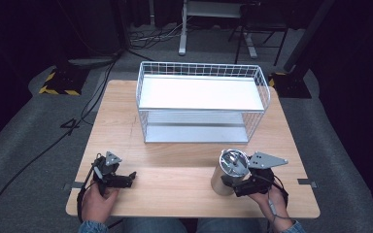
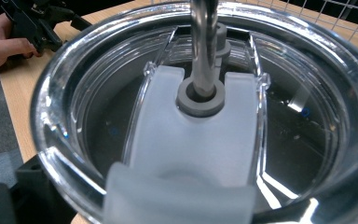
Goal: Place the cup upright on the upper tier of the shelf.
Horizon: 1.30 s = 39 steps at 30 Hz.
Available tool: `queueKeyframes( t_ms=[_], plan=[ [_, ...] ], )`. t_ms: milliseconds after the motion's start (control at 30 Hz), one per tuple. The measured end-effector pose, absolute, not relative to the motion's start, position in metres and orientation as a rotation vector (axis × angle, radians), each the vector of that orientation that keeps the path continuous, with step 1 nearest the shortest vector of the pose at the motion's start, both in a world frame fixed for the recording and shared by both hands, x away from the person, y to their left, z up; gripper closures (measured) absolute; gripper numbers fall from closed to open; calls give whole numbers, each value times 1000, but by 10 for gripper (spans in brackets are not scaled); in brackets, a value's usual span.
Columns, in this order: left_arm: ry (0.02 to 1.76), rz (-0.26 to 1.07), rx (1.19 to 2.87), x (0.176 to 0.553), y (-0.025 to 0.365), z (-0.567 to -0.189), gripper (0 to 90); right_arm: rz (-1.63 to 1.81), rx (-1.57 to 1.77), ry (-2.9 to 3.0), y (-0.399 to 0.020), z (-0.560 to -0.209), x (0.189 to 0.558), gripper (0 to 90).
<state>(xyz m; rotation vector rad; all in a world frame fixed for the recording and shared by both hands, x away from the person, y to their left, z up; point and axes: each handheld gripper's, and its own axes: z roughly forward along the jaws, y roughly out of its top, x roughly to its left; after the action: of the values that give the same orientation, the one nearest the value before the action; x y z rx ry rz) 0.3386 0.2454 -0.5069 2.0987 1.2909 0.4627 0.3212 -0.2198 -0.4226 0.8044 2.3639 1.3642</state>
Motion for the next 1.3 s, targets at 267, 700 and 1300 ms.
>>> queueKeyframes(
  t_ms=[267,700,1300],
  plan=[
    [1291,463,2099,339,245,-507,5,1373,832,2371,-221,-417,321,38],
    [1291,462,2098,339,245,-507,5,1389,785,2333,-224,-384,319,38],
    [1291,462,2098,339,245,-507,5,1401,760,2279,-226,-336,328,39]
  ],
)
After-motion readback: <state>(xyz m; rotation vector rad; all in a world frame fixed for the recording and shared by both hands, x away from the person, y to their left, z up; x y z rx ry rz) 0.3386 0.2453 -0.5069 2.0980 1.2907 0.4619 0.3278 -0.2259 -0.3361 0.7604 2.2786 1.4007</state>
